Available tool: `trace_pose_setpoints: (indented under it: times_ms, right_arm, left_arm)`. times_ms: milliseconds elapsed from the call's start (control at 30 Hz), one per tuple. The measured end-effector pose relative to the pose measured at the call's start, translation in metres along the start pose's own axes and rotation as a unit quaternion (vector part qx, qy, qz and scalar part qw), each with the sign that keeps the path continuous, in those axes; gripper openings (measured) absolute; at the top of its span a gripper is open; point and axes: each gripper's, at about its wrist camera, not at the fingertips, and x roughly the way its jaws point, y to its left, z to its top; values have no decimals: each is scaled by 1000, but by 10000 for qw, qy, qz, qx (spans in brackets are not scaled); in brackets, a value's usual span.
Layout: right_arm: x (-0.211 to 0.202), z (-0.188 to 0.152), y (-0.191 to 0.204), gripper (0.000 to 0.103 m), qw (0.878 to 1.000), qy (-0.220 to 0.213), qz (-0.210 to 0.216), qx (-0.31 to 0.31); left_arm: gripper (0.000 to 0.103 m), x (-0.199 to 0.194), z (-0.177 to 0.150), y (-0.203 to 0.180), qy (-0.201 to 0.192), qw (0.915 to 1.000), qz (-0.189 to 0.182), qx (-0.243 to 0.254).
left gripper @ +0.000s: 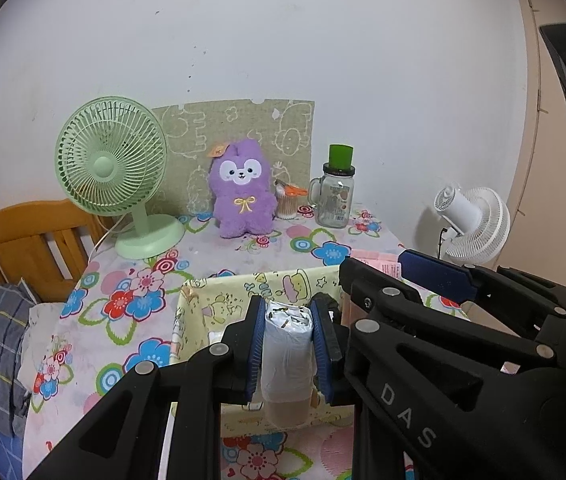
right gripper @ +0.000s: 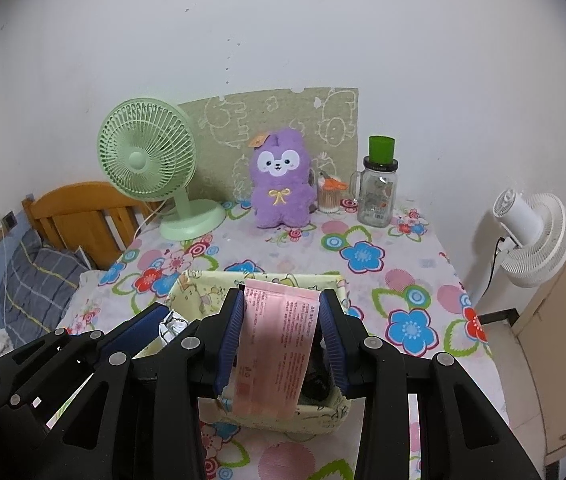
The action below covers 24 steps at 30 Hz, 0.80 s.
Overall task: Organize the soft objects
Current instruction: 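Lift the paper roll and pink packet and carry both over the fabric box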
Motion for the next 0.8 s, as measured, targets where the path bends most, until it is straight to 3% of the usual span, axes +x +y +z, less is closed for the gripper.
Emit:
trace_pose_setpoints:
  times_ms: [433, 800]
  right_arm:
    - [12, 18, -7, 42, 10000, -17, -58, 40]
    - [49, 22, -7, 42, 9997, 222, -2, 84]
  left_arm:
    - [22, 13, 18, 0, -35, 9999, -64, 97]
    - [22, 42, 21, 12, 79, 9999, -18, 78]
